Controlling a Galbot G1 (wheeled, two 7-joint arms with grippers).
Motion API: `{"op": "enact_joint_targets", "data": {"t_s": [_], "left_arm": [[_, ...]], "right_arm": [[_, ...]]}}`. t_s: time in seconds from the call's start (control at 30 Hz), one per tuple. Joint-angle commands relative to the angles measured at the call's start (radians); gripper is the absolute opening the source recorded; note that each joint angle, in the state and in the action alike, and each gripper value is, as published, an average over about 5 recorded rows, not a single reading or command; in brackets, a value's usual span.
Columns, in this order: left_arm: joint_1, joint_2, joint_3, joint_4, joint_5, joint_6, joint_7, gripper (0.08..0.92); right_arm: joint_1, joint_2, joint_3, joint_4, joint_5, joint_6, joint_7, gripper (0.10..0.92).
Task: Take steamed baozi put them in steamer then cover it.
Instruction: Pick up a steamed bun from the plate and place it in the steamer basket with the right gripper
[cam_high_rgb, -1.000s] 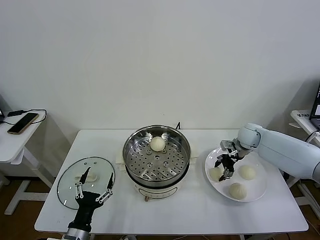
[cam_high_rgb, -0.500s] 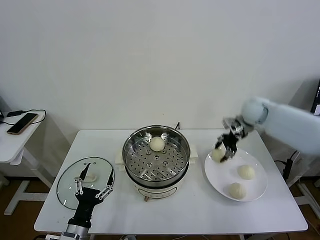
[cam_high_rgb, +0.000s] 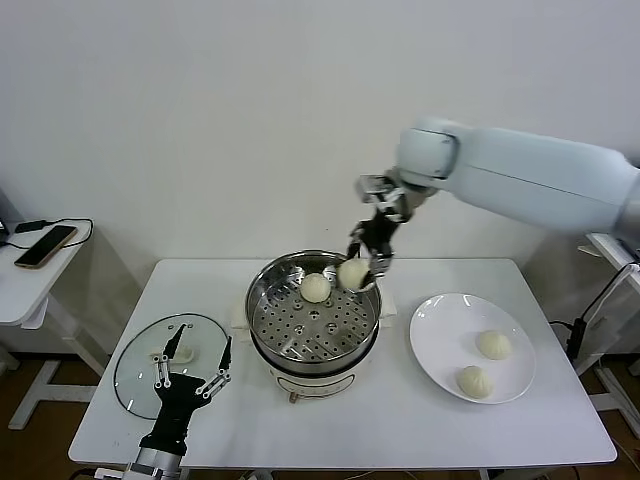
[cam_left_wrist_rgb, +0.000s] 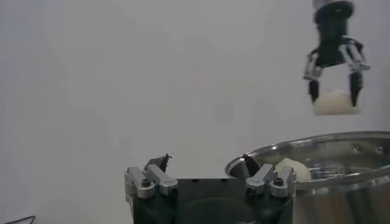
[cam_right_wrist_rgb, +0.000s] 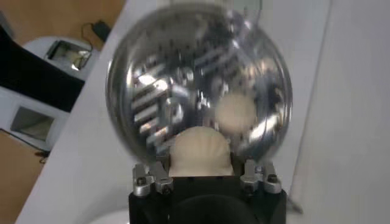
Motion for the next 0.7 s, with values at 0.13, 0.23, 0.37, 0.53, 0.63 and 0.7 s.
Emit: {"op": "enact_joint_targets", "data": {"t_s": [0.13, 0.23, 0.37, 0.53, 0.63, 0.7], "left_arm": [[-0.003, 0.002, 0.001, 0.015, -0.005, -0.003, -0.001, 0.823], [-0.003, 0.002, -0.001, 0.020, -0.008, -0.004, -0.002, 0.823], [-0.006, 0.003, -0.003, 0.025, -0.013, -0.005, -0.002, 0.823], [-0.008, 0.003, -0.005, 0.025, -0.016, -0.004, -0.002, 0.823], [-0.008, 0.003, -0.009, 0.027, -0.018, -0.005, -0.002, 0.823], [-0.007, 0.004, -0.012, 0.028, -0.018, -0.006, -0.002, 0.823]], "right_arm": [[-0.055, 0.303, -0.081, -0.115, 0.069, -0.062, 0.094, 0.670], [-0.079, 0.331, -0.093, -0.148, 0.054, -0.064, 0.098, 0.672], [-0.112, 0.358, -0.098, -0.182, 0.038, -0.065, 0.106, 0.677], [-0.144, 0.390, -0.095, -0.217, 0.032, -0.065, 0.118, 0.679], [-0.158, 0.401, -0.096, -0.228, 0.025, -0.066, 0.126, 0.679], [-0.168, 0.405, -0.096, -0.235, 0.017, -0.066, 0.131, 0.684]]}}
